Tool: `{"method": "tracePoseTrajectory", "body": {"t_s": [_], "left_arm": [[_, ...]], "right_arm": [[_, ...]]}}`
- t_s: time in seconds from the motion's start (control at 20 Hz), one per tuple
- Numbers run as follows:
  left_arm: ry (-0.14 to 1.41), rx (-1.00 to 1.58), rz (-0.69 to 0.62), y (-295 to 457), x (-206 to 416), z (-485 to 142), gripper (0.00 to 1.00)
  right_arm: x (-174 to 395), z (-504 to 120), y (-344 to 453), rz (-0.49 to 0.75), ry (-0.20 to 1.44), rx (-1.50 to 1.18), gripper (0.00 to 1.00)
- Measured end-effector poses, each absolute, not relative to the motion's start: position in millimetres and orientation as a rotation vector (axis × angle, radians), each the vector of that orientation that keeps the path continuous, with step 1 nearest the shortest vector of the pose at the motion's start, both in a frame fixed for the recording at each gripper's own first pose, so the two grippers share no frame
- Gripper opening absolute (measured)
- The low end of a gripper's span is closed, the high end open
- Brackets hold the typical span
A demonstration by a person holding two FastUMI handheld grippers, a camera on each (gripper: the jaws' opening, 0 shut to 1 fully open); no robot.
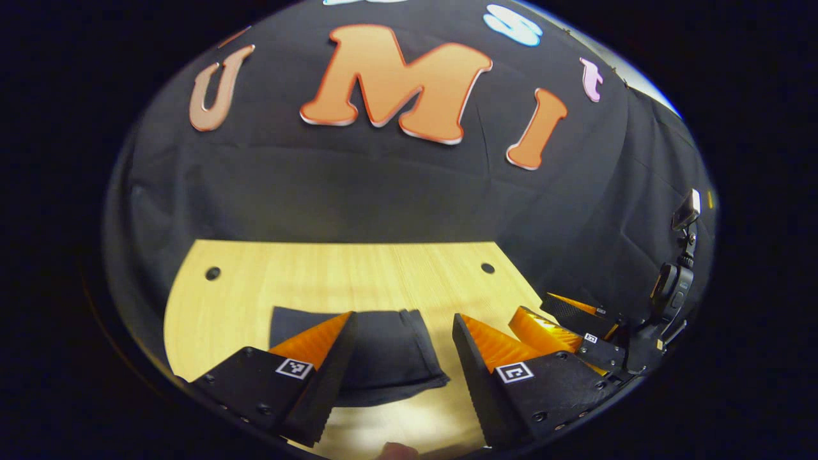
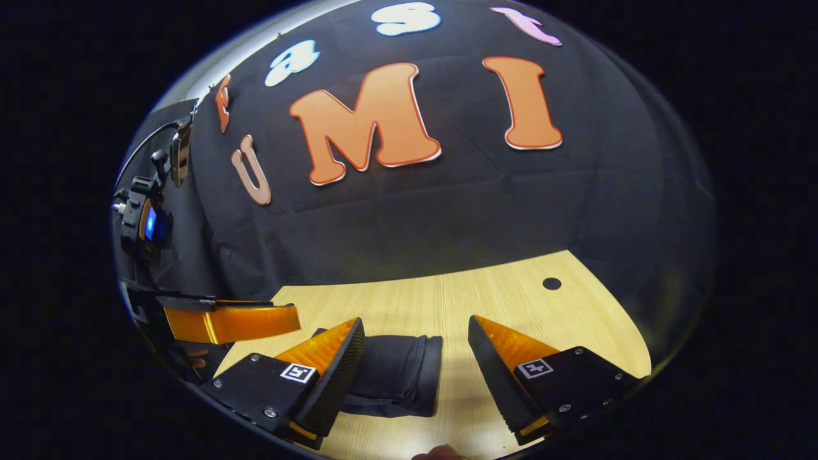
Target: Grasp the waist and the cuffs of the jeans and fold them to make the two legs overlap; first hold the waist and fold one-third of the jeans toward the cuffs, then hold the cuffs and fold the remaining one-third in the same direction to finish folding.
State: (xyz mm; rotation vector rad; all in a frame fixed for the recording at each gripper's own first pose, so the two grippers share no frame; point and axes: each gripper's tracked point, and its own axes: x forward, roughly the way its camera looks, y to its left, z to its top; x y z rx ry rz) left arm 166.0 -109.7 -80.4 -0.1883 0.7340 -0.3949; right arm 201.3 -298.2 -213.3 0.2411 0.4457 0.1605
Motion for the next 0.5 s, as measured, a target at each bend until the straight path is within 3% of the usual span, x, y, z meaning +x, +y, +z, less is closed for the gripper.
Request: {"method": "tracePoseTrajectory", "body": {"t_s": [0.4,0.5], "left_arm": [[0.413,-0.115,-0.234,1,135,-11,0.95],[0.353,-0.123,-0.243,13,118,1,0.95]], "right_arm": [[168,-146,-267,0.138,0.274,0.204,0.98],[156,-133,-259,0.149,0.236,0.209,0.98]]}}
